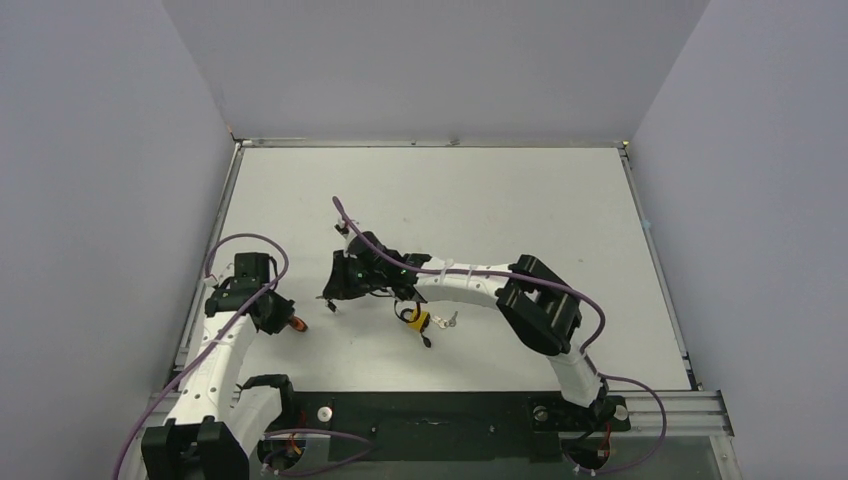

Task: Lock with the key
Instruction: Place the lock at the center of the board, then place the key at the center of the board.

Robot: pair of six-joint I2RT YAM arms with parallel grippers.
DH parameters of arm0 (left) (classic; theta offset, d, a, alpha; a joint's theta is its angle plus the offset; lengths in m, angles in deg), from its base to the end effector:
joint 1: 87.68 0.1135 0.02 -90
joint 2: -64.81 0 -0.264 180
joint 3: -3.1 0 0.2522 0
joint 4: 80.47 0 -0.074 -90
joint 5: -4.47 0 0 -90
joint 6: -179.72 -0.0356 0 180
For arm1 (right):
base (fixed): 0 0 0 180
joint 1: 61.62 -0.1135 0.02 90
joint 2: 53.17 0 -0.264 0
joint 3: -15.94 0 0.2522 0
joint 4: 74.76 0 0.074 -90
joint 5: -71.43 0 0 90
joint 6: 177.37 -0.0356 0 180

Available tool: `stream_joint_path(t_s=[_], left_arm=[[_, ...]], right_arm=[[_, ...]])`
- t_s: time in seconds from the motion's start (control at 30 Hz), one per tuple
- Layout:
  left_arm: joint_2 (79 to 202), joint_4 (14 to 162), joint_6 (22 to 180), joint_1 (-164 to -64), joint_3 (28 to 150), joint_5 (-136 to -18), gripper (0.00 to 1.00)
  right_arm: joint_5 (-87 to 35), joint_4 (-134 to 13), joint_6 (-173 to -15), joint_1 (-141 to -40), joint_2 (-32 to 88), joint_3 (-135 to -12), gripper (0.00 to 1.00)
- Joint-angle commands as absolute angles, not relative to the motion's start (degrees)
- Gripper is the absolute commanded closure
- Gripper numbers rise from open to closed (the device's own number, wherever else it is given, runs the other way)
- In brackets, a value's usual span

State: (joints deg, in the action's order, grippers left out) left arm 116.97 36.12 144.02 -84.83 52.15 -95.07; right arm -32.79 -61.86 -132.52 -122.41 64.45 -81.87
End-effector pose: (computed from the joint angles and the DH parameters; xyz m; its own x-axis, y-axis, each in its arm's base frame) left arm 0.1529 0.0135 0.2082 -0.4412 -0.8238 -0.3559 -0.8110 0.5358 -0.2349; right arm 0.2222 0.4153 0.2033 -0.8573 -0.1252 -0.4993 -0.4809 0.5408 0.6901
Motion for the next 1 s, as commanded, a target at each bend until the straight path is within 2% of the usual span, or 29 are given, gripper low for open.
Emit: stream_joint_path(t_s=[0.0,0.1,0.27,0.67,0.73,0.83,0.93,0.97], left_arm=[[118.3,40.3,142.1,-84.1,52.6,-92.5,0.88],[119.0,41.0,141.7,-84.1,52.7,-92.3,0.81],[119.7,41.2,139.5,-84.1,54.2,-91.6,0.63],[117.8,36.3,132.9,-84.0,64.1,-90.1,0.51],[117.2,36.1,132.7,-84.0,65.6,-90.1,0.50],[117.1,36.6,132.3,-84.1,67.9,-88.9,0.48],[117.3,37.5,131.9,-84.1,70.3,-87.2,0.47],[117.4,38.0,131.8,-84.1,70.7,-86.7,0.46]], right_arm=[[-35.1,-67.8,-135.0,-122.9,66.9,-86.1,1.00],[-35.5,-67.8,-134.9,-123.3,68.7,-87.3,1.00],[-36.1,-68.1,-135.1,-123.6,70.2,-88.1,1.00],[-38.7,-64.0,-133.4,-124.1,76.2,-94.2,1.00],[-39.2,-63.8,-133.3,-124.2,76.9,-94.7,0.93],[-40.0,-63.6,-132.3,-124.2,77.1,-95.2,0.72],[-39.8,-63.4,-131.8,-124.1,76.4,-94.8,0.55],[-39.8,-63.4,-131.6,-124.0,76.1,-94.6,0.53]])
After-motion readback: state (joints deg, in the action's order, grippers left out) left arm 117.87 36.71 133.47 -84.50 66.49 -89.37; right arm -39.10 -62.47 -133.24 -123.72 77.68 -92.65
